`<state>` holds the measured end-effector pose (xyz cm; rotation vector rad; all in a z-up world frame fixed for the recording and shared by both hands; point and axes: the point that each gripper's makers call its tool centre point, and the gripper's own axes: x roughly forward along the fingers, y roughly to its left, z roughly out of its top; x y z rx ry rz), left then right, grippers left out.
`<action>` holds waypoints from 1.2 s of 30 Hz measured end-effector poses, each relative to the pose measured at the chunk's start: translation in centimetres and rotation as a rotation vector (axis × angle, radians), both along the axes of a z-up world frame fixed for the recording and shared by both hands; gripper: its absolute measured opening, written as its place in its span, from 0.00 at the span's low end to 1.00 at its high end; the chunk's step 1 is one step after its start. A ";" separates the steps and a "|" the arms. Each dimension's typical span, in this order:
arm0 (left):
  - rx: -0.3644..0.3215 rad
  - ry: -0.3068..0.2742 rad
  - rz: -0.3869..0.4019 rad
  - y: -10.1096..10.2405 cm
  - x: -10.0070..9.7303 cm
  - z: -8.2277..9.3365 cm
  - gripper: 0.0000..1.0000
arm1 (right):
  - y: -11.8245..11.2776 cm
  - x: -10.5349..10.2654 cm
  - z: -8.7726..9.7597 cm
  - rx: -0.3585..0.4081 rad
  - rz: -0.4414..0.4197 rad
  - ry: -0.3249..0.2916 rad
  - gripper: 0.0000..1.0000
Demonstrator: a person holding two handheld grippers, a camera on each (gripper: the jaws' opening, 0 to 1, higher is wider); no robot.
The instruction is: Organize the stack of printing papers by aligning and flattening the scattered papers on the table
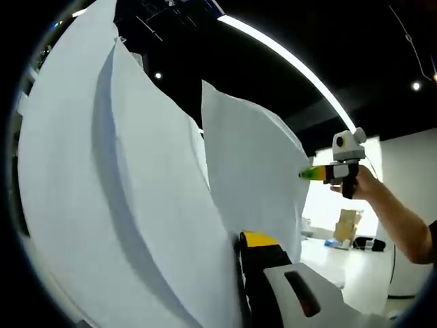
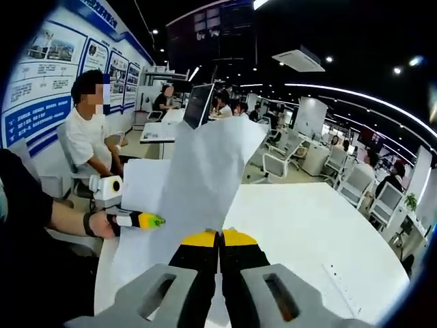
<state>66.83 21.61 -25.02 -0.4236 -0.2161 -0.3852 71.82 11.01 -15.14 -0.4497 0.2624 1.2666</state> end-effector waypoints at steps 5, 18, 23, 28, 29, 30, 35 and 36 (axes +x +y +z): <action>0.000 0.001 -0.002 0.1 0.0 0.0 0.11 | 0.2 -0.1 -0.1 0.005 0.004 0.004 0.00; -0.003 0.002 -0.001 0.4 0.2 -0.1 0.12 | 0.6 -0.4 -0.2 0.019 0.009 0.015 0.00; -0.004 0.002 -0.002 0.5 0.2 -0.1 0.13 | 0.8 -0.4 -0.2 0.023 0.011 0.019 0.00; -0.007 0.002 -0.006 0.5 0.2 -0.1 0.13 | 0.9 -0.4 -0.3 0.026 0.011 0.025 0.00; -0.008 0.002 -0.007 0.5 0.3 -0.1 0.13 | 1.0 -0.3 -0.4 0.028 0.011 0.028 0.00; -0.008 0.002 -0.007 0.5 0.3 -0.1 0.14 | 1.0 -0.3 -0.4 0.028 0.011 0.030 0.00; -0.011 0.003 -0.010 0.6 0.4 -0.1 0.14 | 1.3 -0.2 -0.6 0.028 0.012 0.034 0.00; -0.011 0.003 -0.011 0.7 0.4 -0.1 0.15 | 1.3 -0.2 -0.7 0.028 0.012 0.036 0.00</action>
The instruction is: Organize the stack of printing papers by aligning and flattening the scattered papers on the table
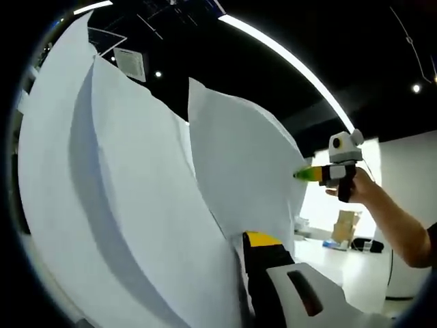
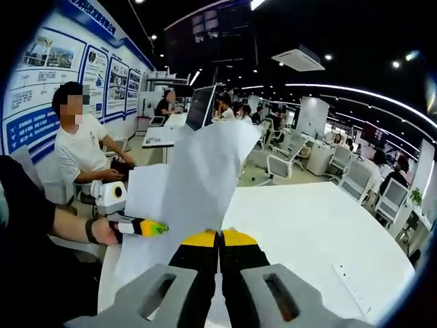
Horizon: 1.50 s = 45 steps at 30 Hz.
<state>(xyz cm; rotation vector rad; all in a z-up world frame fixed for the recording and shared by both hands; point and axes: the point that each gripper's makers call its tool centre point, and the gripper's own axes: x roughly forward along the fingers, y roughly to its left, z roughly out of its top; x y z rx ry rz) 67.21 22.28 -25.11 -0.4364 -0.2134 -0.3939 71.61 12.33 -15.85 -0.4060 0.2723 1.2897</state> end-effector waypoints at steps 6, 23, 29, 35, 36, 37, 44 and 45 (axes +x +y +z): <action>-0.004 0.000 -0.001 0.2 0.1 0.0 0.16 | 0.3 0.1 -0.5 -0.006 0.000 0.009 0.00; -0.028 -0.010 -0.009 -0.6 -0.5 0.4 0.22 | 0.9 0.8 -2.5 -0.025 0.028 0.052 0.00; -0.031 -0.012 -0.015 -0.5 -0.4 0.4 0.23 | 1.1 1.0 -3.5 -0.024 0.048 0.096 0.00; -0.032 -0.013 -0.019 -0.4 -0.4 0.4 0.23 | 1.3 1.1 -4.4 -0.028 0.053 0.119 0.00; -0.032 -0.013 -0.019 -0.4 -0.4 0.4 0.23 | 1.3 1.2 -4.4 -0.028 0.053 0.121 0.00; -0.032 -0.013 -0.019 -0.4 -0.4 0.4 0.23 | 1.3 1.2 -4.5 -0.028 0.054 0.122 0.00; -0.031 -0.014 -0.021 -0.4 -0.5 0.5 0.23 | 2.0 1.1 -4.5 -0.025 0.067 0.122 0.00; -0.031 -0.014 -0.021 -0.4 -0.5 0.5 0.23 | 2.1 1.0 -4.5 -0.024 0.069 0.122 0.00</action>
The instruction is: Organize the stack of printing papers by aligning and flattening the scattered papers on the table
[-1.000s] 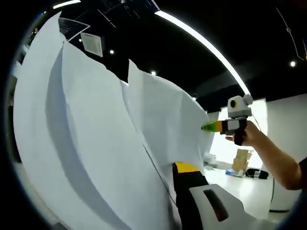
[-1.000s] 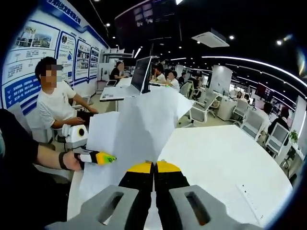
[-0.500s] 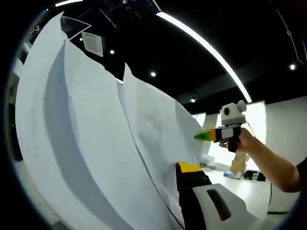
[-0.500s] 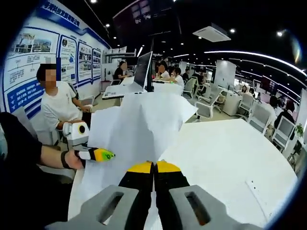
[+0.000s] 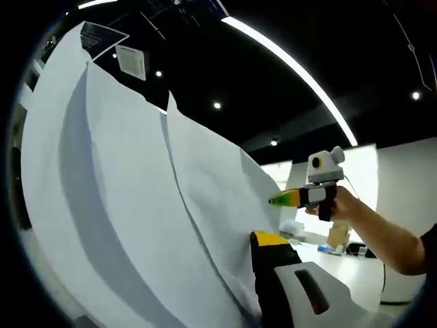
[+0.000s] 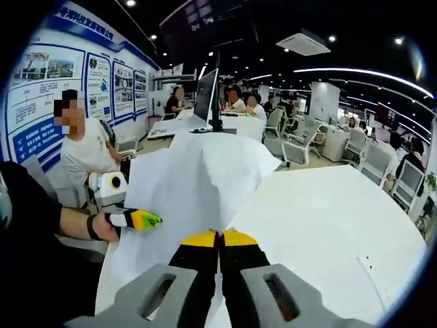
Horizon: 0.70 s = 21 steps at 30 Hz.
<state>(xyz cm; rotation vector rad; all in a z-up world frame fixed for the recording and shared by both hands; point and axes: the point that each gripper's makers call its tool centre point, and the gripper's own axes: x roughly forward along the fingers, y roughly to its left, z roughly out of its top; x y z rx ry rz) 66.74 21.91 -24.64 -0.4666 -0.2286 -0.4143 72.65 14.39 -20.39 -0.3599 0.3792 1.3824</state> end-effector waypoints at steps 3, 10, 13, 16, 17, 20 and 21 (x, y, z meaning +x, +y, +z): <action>0.001 0.000 0.000 0.0 0.0 0.0 0.23 | 0.2 0.0 0.0 0.003 0.005 0.002 0.00; 0.003 0.000 -0.001 -0.1 0.0 0.0 0.23 | 0.8 -0.3 -0.1 0.004 0.015 0.006 0.00; 0.002 -0.001 -0.001 -0.1 0.0 0.1 0.23 | 1.1 -0.4 0.0 0.009 0.019 0.003 0.00; 0.001 -0.002 -0.001 -0.1 -0.1 0.1 0.23 | 1.3 -0.6 0.1 0.012 0.024 0.000 0.00; 0.001 -0.002 -0.001 -0.1 -0.1 0.1 0.23 | 1.3 -0.6 0.1 0.013 0.024 -0.001 0.00; 0.002 -0.001 -0.002 -0.2 -0.1 0.1 0.23 | 1.5 -0.7 0.1 0.014 0.028 0.001 0.00; 0.002 -0.002 -0.002 -0.2 -0.1 0.1 0.23 | 1.6 -0.7 0.1 0.014 0.027 -0.001 0.00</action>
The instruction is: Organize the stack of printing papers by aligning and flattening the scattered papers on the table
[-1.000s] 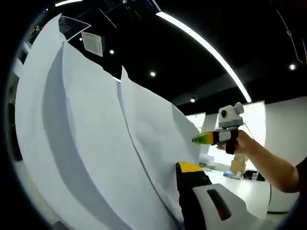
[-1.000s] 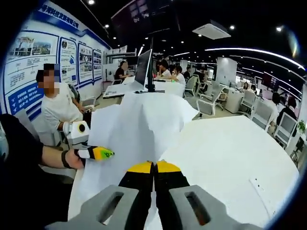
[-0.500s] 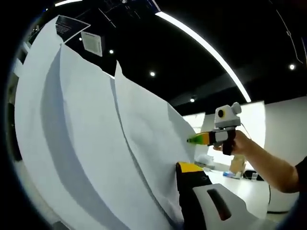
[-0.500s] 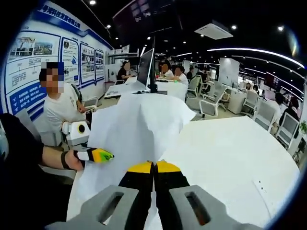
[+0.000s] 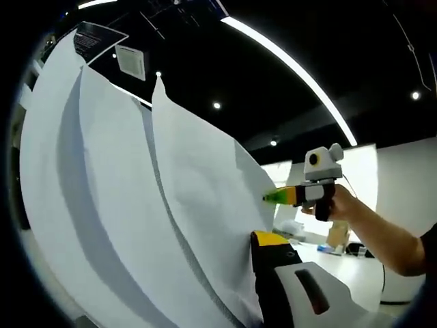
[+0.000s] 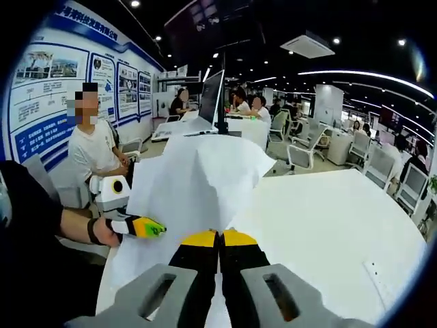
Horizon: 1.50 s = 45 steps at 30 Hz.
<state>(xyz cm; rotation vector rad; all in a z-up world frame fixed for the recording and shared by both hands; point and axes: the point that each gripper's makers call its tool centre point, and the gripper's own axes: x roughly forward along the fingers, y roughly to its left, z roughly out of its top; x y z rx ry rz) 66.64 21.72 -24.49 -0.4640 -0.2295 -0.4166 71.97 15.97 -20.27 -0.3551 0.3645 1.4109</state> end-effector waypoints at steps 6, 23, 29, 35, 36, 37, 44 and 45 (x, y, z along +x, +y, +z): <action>0.007 0.000 -0.004 -0.2 -0.1 0.0 0.24 | 0.4 -0.3 0.0 0.006 0.007 0.004 0.00; 0.009 0.002 -0.006 0.0 0.3 -0.1 0.24 | 1.3 -0.8 -0.4 0.008 0.023 0.011 0.00; 0.010 0.002 -0.007 0.0 0.4 -0.1 0.24 | 1.4 -0.9 -0.5 0.008 0.026 0.013 0.00; 0.011 0.003 -0.006 0.2 0.6 -0.1 0.24 | 1.4 -1.0 -0.5 0.007 0.024 0.016 0.00; 0.010 0.003 -0.005 0.2 0.6 -0.1 0.24 | 1.5 -1.1 -0.6 0.005 0.027 0.021 0.00; 0.007 0.002 -0.007 0.4 0.7 -0.1 0.24 | 1.5 -1.1 -0.6 0.006 0.029 0.021 0.00; 0.007 0.001 -0.009 1.0 1.1 -0.2 0.24 | 1.8 -1.4 -1.0 -0.005 0.038 0.021 0.00; 0.007 0.001 -0.009 1.0 1.1 -0.2 0.24 | 1.8 -1.4 -1.0 -0.007 0.038 0.016 0.00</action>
